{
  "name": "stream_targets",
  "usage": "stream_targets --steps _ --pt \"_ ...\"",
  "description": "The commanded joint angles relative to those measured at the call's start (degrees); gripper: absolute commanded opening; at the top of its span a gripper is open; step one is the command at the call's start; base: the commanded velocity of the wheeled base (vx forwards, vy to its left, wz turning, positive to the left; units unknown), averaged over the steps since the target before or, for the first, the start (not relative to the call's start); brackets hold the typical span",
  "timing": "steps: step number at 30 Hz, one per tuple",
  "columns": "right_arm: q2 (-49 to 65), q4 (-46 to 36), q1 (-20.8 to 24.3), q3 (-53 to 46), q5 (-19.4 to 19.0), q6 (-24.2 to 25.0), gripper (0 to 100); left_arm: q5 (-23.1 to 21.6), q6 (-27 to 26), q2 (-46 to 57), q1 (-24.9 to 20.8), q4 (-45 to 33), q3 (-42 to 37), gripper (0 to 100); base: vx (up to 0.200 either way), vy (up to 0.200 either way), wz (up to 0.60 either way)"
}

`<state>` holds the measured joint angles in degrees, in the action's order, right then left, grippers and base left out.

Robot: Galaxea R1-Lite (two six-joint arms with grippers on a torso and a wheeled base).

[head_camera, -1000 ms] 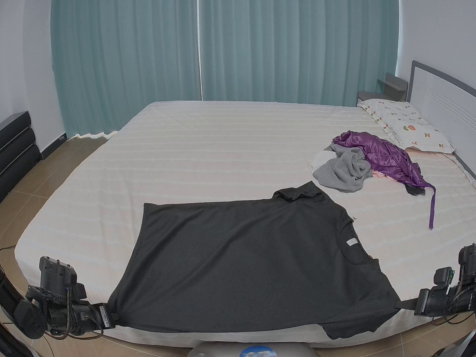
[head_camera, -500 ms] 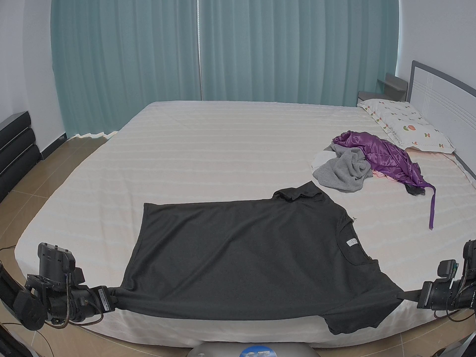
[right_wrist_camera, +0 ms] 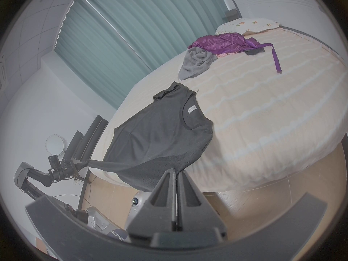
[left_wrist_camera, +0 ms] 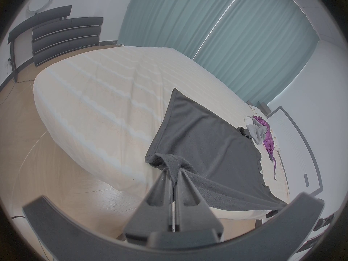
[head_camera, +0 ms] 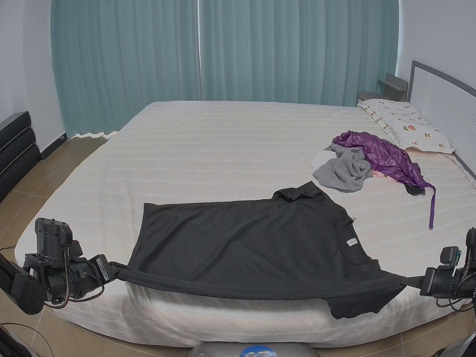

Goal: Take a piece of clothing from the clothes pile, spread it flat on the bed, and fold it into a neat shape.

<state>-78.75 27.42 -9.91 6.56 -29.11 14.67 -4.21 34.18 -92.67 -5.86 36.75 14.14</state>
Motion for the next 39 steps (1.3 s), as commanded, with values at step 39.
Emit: stream_targets --steps 39 --pt "12.22 -11.51 1.39 -6.56 1.25 -2.27 0 0.43 -2.28 4.96 0.06 -0.1 -8.87 0 0.0 0.0 0.0"
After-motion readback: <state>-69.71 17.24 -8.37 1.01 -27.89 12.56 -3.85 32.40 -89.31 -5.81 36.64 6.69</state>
